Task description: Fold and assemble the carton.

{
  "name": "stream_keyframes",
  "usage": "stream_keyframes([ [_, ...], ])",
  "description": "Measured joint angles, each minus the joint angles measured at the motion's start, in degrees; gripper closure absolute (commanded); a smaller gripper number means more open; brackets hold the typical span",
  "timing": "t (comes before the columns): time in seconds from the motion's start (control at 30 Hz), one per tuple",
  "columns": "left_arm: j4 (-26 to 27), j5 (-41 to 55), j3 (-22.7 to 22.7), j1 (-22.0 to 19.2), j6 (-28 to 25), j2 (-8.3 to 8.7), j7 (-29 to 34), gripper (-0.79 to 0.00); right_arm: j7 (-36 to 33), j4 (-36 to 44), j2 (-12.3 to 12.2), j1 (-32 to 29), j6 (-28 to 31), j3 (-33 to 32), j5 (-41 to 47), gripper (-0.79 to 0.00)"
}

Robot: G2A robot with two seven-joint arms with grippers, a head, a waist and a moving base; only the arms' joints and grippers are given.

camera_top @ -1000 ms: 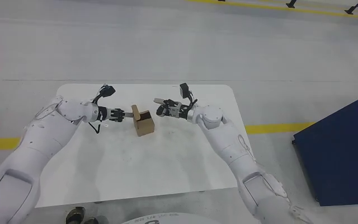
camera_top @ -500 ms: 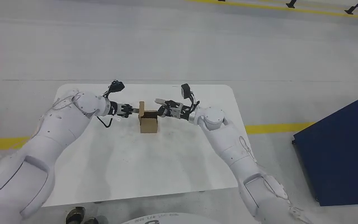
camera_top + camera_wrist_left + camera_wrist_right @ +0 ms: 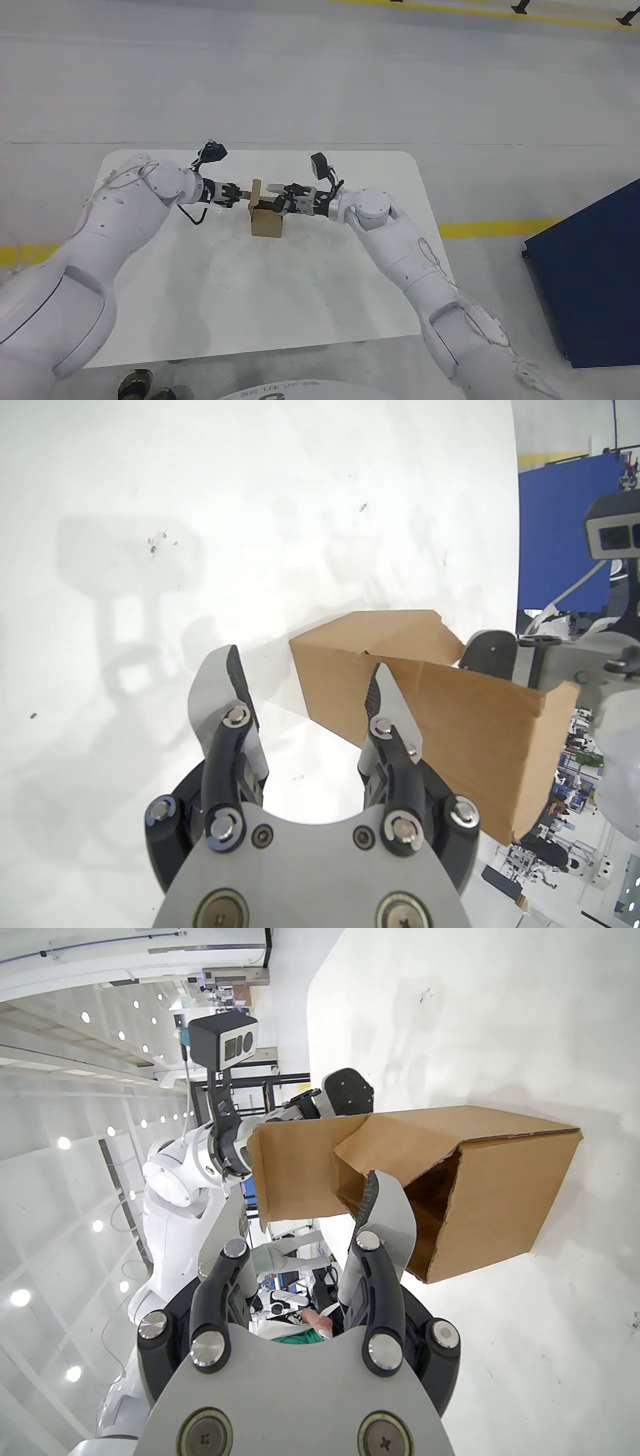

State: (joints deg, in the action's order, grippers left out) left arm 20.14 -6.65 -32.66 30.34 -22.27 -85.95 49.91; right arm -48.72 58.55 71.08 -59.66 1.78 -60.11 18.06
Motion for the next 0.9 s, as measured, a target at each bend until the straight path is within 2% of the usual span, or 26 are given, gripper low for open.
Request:
stream_keyframes([
  [0.13,-1.2,0.4,-0.4,-0.1,-2.7,-0.32,-0.4,-0.582,-0.3,-2.3,0.4,0.8,0.8,0.8,0.5,-0.449],
  [0.5,-3.9,0.3,-2.0,0.9,-15.1,0.55,-0.9,-0.606,-1.2,-4.1,0.7,1.2,2.4,1.0,1.0,-0.477],
  [0.67,-3.6,-0.1,-2.3,1.4,-15.9,0.65,-1.0,-0.594,-1.3,-4.4,0.9,1.3,3.2,1.1,1.9,-0.499],
  [0.77,-3.0,-0.5,-2.2,1.5,-15.3,0.50,-0.7,-0.588,-1.7,-4.6,0.9,1.1,4.0,1.0,2.6,-0.557],
  [0.9,-2.6,-1.1,-2.2,1.6,-14.8,0.26,-0.6,-0.585,-2.2,-5.1,1.0,1.1,4.3,0.9,3.0,-0.705],
])
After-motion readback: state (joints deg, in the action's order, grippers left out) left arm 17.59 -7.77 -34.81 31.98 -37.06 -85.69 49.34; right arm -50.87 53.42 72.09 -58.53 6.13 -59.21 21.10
